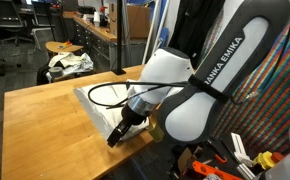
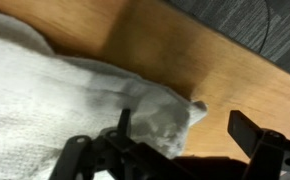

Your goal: Fold the white towel in half

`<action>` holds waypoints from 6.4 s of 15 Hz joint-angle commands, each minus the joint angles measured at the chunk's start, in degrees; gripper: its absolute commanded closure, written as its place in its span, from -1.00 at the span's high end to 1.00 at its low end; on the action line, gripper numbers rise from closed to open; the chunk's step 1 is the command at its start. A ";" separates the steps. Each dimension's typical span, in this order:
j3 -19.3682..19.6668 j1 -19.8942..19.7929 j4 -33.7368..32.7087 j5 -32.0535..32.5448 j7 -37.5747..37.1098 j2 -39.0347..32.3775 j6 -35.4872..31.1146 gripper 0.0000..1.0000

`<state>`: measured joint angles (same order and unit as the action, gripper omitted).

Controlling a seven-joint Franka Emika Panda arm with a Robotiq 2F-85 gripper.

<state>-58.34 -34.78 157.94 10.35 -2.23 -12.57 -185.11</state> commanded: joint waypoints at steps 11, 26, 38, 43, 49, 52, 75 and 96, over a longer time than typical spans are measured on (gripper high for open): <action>-23.02 -41.60 -6.57 1.77 14.93 -0.38 32.44 1.00; -56.99 -76.14 -8.39 5.58 -1.93 -2.44 29.64 1.00; -55.99 -74.42 -11.02 3.11 -0.66 -1.96 35.21 1.00; -49.54 -66.45 -21.34 3.97 -2.29 -0.88 52.11 1.00; -27.59 -44.37 -32.26 -3.96 0.98 0.32 56.31 1.00; -14.42 -33.01 -34.41 -5.73 1.29 1.86 54.44 1.00; 48.80 24.15 -60.10 -14.29 8.34 -21.07 49.98 1.00; 50.85 24.94 -58.12 -16.85 22.15 -21.53 56.84 1.00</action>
<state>-8.36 -10.62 99.69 -4.43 18.13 -34.08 -127.66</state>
